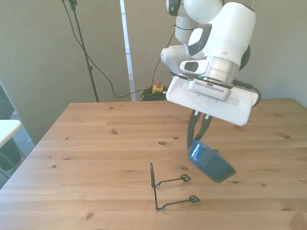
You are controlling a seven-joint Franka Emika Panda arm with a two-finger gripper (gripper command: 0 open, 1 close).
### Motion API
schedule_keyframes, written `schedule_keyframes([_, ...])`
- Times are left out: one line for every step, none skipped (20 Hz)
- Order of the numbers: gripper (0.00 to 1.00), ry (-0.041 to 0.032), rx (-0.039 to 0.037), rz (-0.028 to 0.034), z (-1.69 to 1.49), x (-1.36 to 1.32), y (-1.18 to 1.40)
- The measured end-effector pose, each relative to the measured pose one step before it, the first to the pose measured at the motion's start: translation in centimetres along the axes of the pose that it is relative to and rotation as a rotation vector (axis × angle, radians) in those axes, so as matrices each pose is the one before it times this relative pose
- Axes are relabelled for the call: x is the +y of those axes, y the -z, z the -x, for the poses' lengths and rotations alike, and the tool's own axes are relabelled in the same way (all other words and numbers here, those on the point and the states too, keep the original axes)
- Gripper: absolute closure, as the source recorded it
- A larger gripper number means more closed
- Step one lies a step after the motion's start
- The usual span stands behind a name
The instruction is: Unload the bowl
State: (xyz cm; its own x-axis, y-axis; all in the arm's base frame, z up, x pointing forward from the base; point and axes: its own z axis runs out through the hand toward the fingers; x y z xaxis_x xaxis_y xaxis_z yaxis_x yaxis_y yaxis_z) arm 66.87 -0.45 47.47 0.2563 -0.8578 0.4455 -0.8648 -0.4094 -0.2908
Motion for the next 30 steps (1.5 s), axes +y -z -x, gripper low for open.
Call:
schedule_keyframes([1.00, 0.01510, -0.03399, -0.01215, 1.380, 0.351, 0.468])
schedule_keyframes([1.00, 0.01712, -0.04236, -0.00775, 1.409, 0.445, 0.255])
schedule_keyframes([1.00, 0.01938, -0.04773, -0.00317, 1.264, 0.531, 0.132])
schedule_keyframes([1.00, 0.02100, -0.04707, 0.00107, 0.986, 0.624, -0.029])
schedule_keyframes([1.00, 0.01785, -0.04471, -0.00039, 0.727, 0.624, -0.061])
schedule_keyframes([1.00, 0.01507, -0.04137, -0.00056, 0.509, 0.673, -0.101])
schedule_keyframes([1.00, 0.00966, -0.03556, 0.00060, 0.333, 0.638, -0.130])
schedule_keyframes([1.00, 0.00869, -0.03738, 0.00386, 0.307, 0.632, -0.152])
schedule_keyframes([1.00, 0.00964, -0.03967, 0.00931, 0.294, 0.624, -0.229])
schedule_keyframes([1.00, 0.01165, -0.03737, 0.01325, 0.236, 0.591, -0.281])
schedule_keyframes([1.00, 0.01326, -0.03537, 0.01532, 0.225, 0.507, -0.290])
schedule_keyframes([1.00, 0.01340, -0.03644, 0.01835, 0.177, 0.505, -0.432])
schedule_keyframes([1.00, 0.00941, -0.02852, 0.01549, 0.029, 0.418, -0.360])
schedule_keyframes([1.00, 0.00582, -0.02436, 0.01455, -0.069, 0.357, -0.326])
schedule_keyframes([1.00, 0.00476, -0.02405, 0.01220, -0.106, 0.355, -0.354])
schedule_keyframes([1.00, 0.00308, -0.02098, 0.01191, -0.153, 0.355, -0.320])
schedule_keyframes([1.00, 0.00195, -0.01852, 0.00795, -0.146, 0.271, -0.299])
schedule_keyframes([1.00, 0.00094, -0.02198, 0.00877, -0.093, 0.246, -0.316])
schedule_keyframes([1.00, 0.00322, -0.01897, 0.01055, -0.090, 0.177, -0.280])
schedule_keyframes([1.00, 0.00569, -0.01792, 0.01251, -0.068, 0.142, -0.297])
schedule_keyframes([1.00, 0.00481, -0.01763, 0.01265, -0.056, 0.081, -0.313])
schedule_keyframes([1.00, 0.00194, -0.01444, 0.01071, -0.063, -0.002, -0.251])
schedule_keyframes([1.00, 0.00103, -0.00988, 0.00896, -0.100, -0.072, -0.181])
schedule_keyframes([1.00, -0.00009, -0.00741, 0.00772, -0.109, -0.070, -0.191])
schedule_keyframes([1.00, -0.00058, -0.00636, 0.00658, -0.127, -0.087, -0.137])
schedule_keyframes([0.00, -0.00030, -0.00476, 0.00479, -0.117, -0.101, -0.069])
schedule_keyframes([0.00, -0.00013, -0.00423, 0.00420, -0.076, -0.077, -0.031])
schedule_keyframes([0.00, -0.00008, -0.00093, 0.00094, -0.063, -0.064, -0.023])
schedule_keyframes([0.00, -0.00032, -0.00015, 0.00025, -0.053, -0.031, -0.031])
schedule_keyframes([0.00, -0.00026, 0.00016, -0.00013, -0.027, -0.007, 0.003])
